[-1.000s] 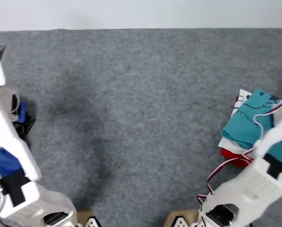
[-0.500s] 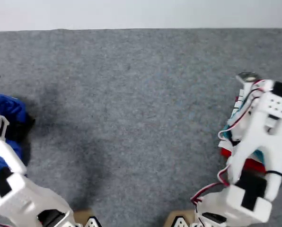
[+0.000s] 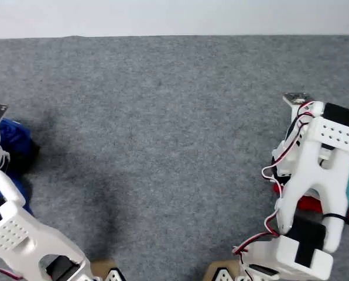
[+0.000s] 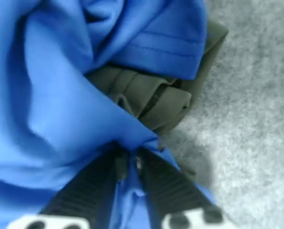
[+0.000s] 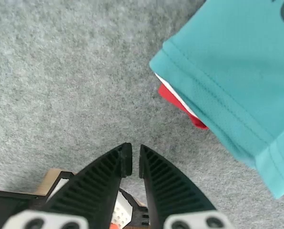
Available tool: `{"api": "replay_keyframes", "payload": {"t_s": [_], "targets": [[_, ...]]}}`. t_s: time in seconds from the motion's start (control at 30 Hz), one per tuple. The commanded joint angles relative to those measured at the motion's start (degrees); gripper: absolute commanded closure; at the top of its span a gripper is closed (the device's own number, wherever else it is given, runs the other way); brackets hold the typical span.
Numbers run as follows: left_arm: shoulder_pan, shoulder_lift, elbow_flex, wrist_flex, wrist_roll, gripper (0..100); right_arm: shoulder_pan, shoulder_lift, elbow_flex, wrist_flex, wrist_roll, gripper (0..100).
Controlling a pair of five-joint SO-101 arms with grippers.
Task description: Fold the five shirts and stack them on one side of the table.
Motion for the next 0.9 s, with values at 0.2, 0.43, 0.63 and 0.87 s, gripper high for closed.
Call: {"api": "replay_keyframes", "payload": {"t_s": [0.2, 0.43, 0.63, 0.87], "targets": [[2.99, -24.18, -13.14, 6.51, 7.47, 100, -0.84, -3.38, -0.26, 2.42, -4.13, 96.3], [10.20, -36.48, -21.32, 4.22, 20.84, 100, -0.84, -3.47, -0.26, 2.42, -4.13, 96.3], [25.67, -42.90, -27.21, 4.22, 29.98, 100, -0.66, -3.47, -0.26, 2.51, -4.13, 96.3], [44.22, -42.37, -26.86, 8.35, 32.70, 100, -0.75, -5.85, -0.18, 2.51, -4.04, 96.3]]}}
